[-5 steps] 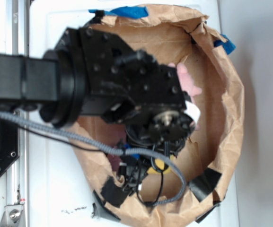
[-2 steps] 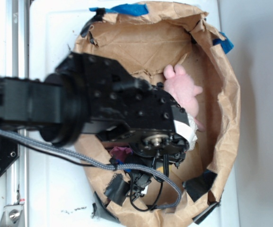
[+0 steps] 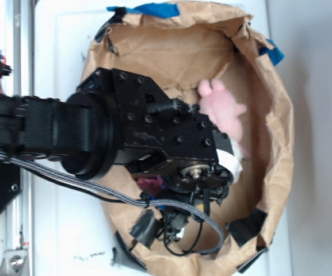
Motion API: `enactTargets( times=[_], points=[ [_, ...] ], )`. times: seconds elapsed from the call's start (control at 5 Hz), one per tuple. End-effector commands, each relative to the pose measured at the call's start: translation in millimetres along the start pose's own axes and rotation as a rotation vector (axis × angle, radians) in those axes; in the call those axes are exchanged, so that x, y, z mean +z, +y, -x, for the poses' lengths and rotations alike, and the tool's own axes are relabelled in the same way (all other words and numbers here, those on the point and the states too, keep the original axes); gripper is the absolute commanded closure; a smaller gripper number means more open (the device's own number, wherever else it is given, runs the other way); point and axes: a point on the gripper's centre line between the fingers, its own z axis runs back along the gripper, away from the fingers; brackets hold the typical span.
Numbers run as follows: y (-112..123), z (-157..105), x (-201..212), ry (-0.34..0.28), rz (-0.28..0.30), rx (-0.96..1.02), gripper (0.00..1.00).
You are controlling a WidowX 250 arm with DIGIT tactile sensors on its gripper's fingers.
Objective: Grab the green sponge.
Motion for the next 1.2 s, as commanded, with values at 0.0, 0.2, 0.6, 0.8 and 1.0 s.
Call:
enactTargets(
  times=[0.0, 0.2, 0.6, 0.8, 1.0],
  points=[
    [-19, -26, 6, -0.091, -0.016, -0.038, 0.0],
    [-19, -26, 5, -0.092, -0.008, -0.021, 1.0],
    [-13, -25, 10, -0.099, -0.005, -0.009, 1.0],
    [-4, -23, 32, -0.104, 0.015, 0.014, 1.0],
    [9, -17, 64, -0.11, 0.036, 0.052, 1.0]
  ],
)
